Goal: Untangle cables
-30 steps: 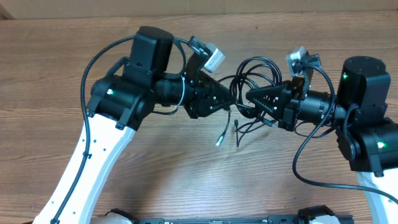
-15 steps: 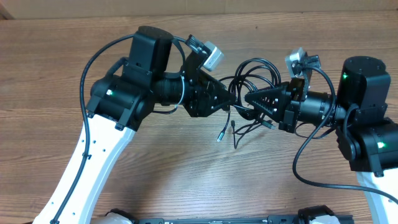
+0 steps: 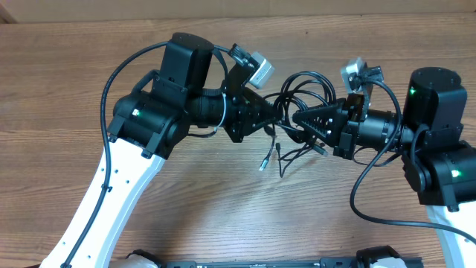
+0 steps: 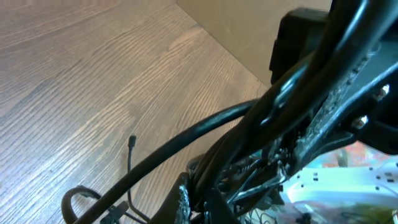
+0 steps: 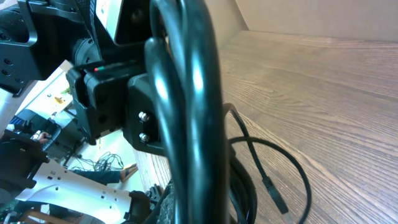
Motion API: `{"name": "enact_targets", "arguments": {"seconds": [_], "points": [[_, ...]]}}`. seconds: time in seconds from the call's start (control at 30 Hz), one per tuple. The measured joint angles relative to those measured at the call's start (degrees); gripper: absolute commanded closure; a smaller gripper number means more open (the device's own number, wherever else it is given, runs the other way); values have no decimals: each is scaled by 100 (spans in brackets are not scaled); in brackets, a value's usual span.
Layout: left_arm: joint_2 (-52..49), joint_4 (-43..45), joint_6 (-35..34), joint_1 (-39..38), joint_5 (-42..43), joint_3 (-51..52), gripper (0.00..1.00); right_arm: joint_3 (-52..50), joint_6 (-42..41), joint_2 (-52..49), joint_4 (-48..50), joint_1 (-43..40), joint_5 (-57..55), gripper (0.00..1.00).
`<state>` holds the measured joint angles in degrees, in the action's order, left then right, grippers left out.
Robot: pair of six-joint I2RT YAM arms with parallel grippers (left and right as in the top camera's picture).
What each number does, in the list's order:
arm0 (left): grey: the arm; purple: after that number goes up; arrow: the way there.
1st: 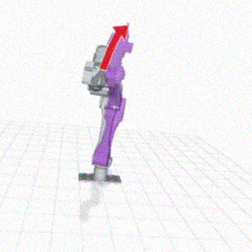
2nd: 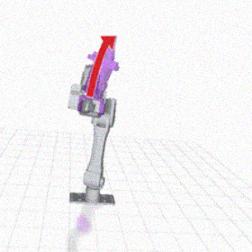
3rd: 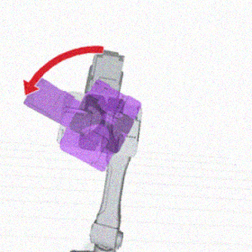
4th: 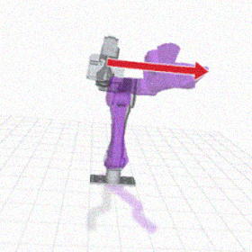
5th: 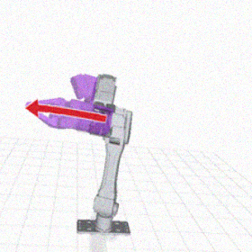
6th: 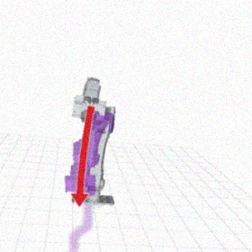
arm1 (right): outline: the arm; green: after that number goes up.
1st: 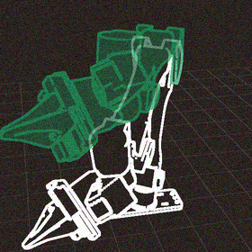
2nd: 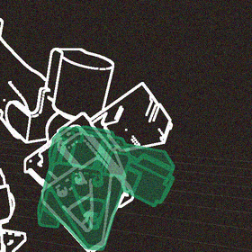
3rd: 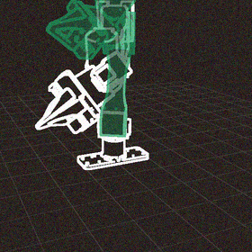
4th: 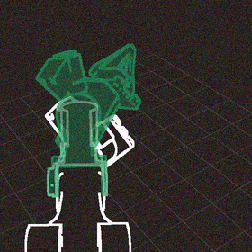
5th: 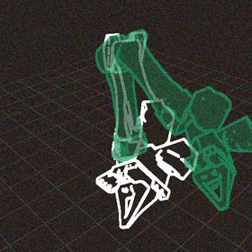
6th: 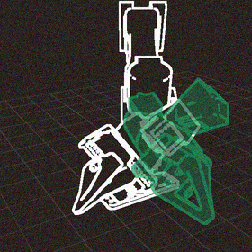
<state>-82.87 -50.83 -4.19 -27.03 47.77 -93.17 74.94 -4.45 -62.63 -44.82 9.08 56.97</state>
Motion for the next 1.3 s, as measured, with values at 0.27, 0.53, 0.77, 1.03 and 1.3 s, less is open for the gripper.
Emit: {"name": "enact_targets", "arguments": {"seconds": [0.27,0.53,0.77,1.03,1.3], "points": [[-2,1237,-870,133,466,15,96,2,-7,11,-380,-22,-437,96],[-2,1906,-1937,466,1508,17,96,2,-2,11,-428,-20,-597,96],[-9,2938,-2726,457,1893,31,96,20,-2,11,-461,-20,-621,96],[59,3711,-3294,887,1862,11,96,-7,0,-33,-778,-20,-885,96],[59,3106,-3195,1696,1902,7,93,-7,0,-33,-761,-20,-922,96]]}}
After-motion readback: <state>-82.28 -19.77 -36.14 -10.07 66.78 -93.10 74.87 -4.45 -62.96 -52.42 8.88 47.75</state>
